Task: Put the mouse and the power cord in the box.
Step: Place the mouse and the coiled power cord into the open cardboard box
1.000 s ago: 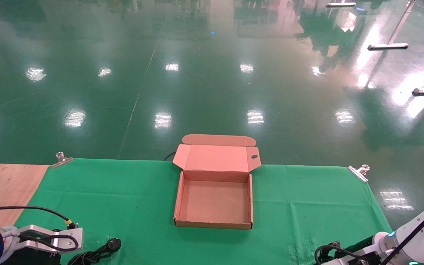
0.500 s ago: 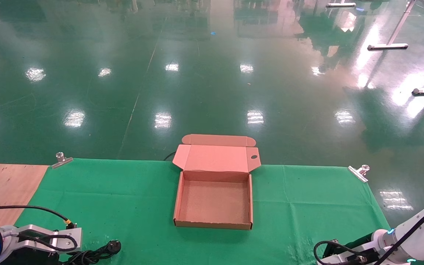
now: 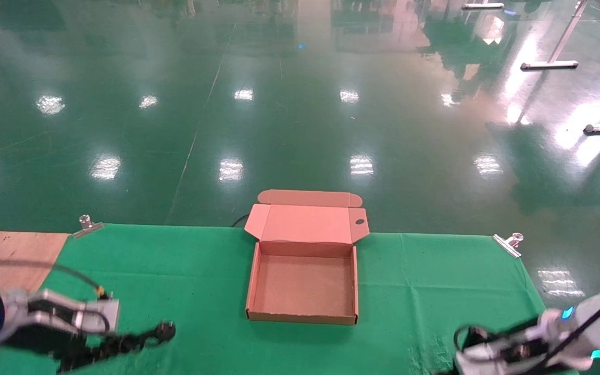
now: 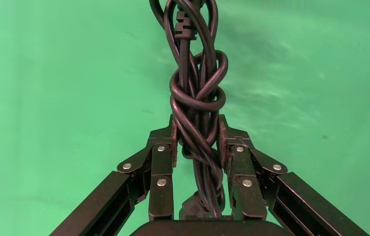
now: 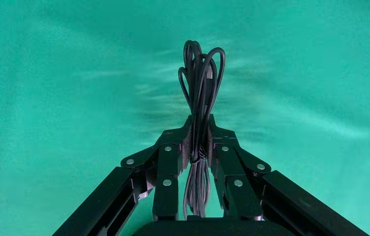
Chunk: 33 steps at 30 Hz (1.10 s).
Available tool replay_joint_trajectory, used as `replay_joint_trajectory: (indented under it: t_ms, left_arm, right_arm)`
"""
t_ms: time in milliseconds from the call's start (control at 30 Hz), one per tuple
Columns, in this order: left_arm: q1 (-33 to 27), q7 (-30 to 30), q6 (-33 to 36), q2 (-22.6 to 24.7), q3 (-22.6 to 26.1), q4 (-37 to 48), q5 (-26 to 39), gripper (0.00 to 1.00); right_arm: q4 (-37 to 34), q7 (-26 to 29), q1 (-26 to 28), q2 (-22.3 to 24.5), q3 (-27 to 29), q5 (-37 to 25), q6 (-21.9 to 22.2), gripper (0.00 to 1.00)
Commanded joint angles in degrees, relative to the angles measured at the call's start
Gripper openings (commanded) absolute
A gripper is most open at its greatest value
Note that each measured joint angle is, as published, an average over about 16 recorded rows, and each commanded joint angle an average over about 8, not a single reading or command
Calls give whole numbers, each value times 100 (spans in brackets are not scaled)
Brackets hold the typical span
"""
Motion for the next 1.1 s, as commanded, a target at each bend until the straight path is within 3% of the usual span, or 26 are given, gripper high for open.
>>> replay_joint_trajectory:
  t_ms: [33, 267, 467, 767, 1100]
  left_arm:
    - [-198, 1, 120, 27, 43, -74, 64, 0]
    - [-1041, -213, 971, 130, -2, -688, -19, 0]
    - [-1576, -604, 1319, 402, -13, -1466, -27, 0]
    - [-1890, -743, 1204, 983, -103, -2136, -176, 0]
    - [-1766, -59, 889, 1325, -175, -1683, -358, 0]
  right_arm:
    - [37, -42, 139, 73, 57, 84, -134, 0]
    - [680, 105, 890, 375, 324, 482, -851, 0]
    - [1500, 610, 1349, 447, 469, 673, -1175, 0]
    - [1993, 1469, 1708, -89, 501, 600, -802, 0]
    - [1421, 1424, 1915, -576, 433, 508, -592, 0]
